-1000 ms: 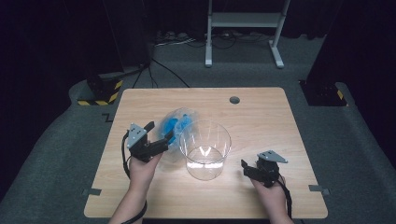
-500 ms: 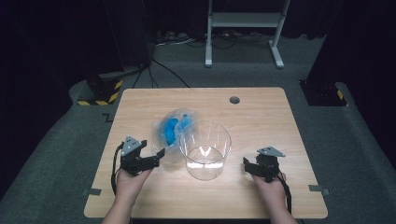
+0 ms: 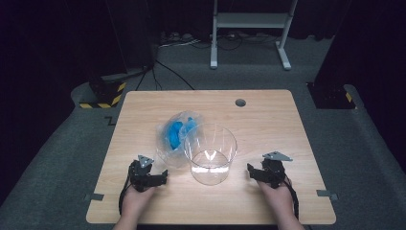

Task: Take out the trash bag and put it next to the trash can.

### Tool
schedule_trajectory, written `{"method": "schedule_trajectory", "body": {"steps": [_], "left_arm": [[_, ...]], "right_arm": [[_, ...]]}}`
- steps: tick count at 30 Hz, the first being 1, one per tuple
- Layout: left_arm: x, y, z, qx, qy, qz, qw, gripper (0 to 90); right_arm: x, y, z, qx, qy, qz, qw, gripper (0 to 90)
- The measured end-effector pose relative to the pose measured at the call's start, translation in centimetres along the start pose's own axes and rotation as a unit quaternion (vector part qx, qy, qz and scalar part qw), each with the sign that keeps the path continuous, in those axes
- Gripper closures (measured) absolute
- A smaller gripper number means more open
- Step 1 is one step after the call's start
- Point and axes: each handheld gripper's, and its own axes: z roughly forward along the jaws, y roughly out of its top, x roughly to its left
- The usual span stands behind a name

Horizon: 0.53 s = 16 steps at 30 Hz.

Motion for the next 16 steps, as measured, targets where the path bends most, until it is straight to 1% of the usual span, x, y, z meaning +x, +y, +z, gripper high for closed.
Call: {"method": "schedule_trajectory", "body": {"steps": [1,2,4,6,8,9,12,16], "left_arm": [[-0.1,0.0,0.1,-0.001,-0.005,0.007,1.0000,0.2],[-0.1,0.0,0.1,0.000,-0.006,0.008,0.9999,0.3],[-0.1,0.0,0.1,0.000,-0.006,0.009,0.9999,0.3],[-0.1,0.0,0.1,-0.001,-0.008,0.010,0.9999,0.3],[-0.1,0.0,0.1,-0.002,-0.010,0.012,0.9999,0.5],[-0.2,0.1,0.1,0.001,-0.011,0.015,0.9998,0.5],[-0.3,0.2,0.2,0.001,-0.019,0.023,0.9996,0.5],[-0.3,0.2,0.3,-0.001,-0.023,0.023,0.9995,0.5]], "right_arm": [[0.0,-0.1,0.1,0.002,-0.001,-0.004,1.0000,22.4],[0.1,-0.2,0.2,0.007,-0.002,-0.005,1.0000,22.1],[0.3,-0.2,0.3,0.007,-0.006,-0.011,0.9999,21.3],[0.5,-0.3,0.4,0.007,-0.013,-0.017,0.9997,21.1],[0.8,-0.4,0.4,0.006,-0.025,-0.029,0.9993,21.0],[1.0,-0.5,0.5,0.007,-0.030,-0.031,0.9991,20.9],[1.1,-0.6,0.4,0.003,-0.032,-0.029,0.9991,20.8],[1.1,-0.6,0.4,0.003,-0.033,-0.028,0.9991,20.8]]}}
